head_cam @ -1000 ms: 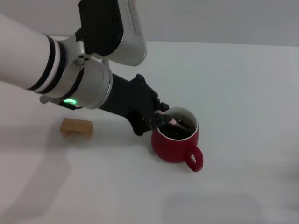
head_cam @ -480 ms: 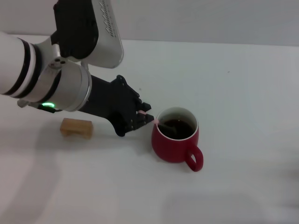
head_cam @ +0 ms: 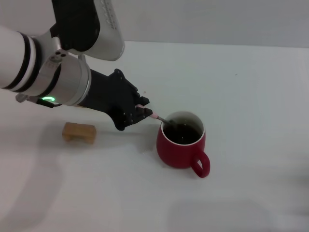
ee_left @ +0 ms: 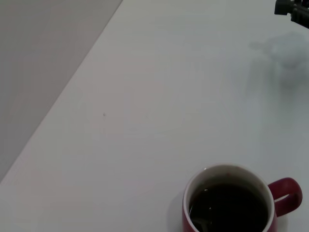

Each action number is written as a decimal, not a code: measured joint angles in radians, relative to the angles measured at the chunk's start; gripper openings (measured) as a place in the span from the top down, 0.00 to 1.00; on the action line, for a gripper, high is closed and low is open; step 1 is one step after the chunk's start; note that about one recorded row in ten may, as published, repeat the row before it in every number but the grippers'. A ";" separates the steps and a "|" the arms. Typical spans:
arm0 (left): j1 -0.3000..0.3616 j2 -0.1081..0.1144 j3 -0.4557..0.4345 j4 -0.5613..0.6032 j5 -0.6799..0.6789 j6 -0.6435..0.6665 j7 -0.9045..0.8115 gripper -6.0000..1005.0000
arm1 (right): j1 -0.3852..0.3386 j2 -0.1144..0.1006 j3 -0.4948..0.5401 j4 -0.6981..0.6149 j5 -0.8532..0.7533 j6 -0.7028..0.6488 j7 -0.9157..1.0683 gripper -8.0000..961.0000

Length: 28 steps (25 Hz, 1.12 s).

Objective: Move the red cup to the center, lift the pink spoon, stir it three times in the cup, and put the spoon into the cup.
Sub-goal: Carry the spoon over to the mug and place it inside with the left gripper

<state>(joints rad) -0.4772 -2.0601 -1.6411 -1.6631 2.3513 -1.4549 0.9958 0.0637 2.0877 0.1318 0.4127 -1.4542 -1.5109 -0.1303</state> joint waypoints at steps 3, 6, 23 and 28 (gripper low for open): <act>-0.015 -0.002 0.007 0.011 -0.007 0.006 0.000 0.79 | 0.000 -0.001 0.000 0.000 0.000 0.000 0.000 0.99; -0.027 -0.004 0.024 0.018 -0.021 0.018 0.001 0.79 | 0.001 -0.002 0.000 -0.001 0.000 0.000 0.000 0.99; -0.011 -0.001 0.085 -0.026 -0.094 0.006 -0.006 0.78 | 0.001 0.000 0.000 -0.003 0.000 0.001 0.000 0.99; 0.018 0.001 0.058 -0.039 -0.064 -0.017 -0.006 0.78 | 0.004 0.000 0.000 -0.002 0.000 0.003 0.000 0.99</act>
<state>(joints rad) -0.4590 -2.0592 -1.5831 -1.7026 2.2871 -1.4723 0.9899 0.0674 2.0878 0.1319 0.4105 -1.4542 -1.5083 -0.1304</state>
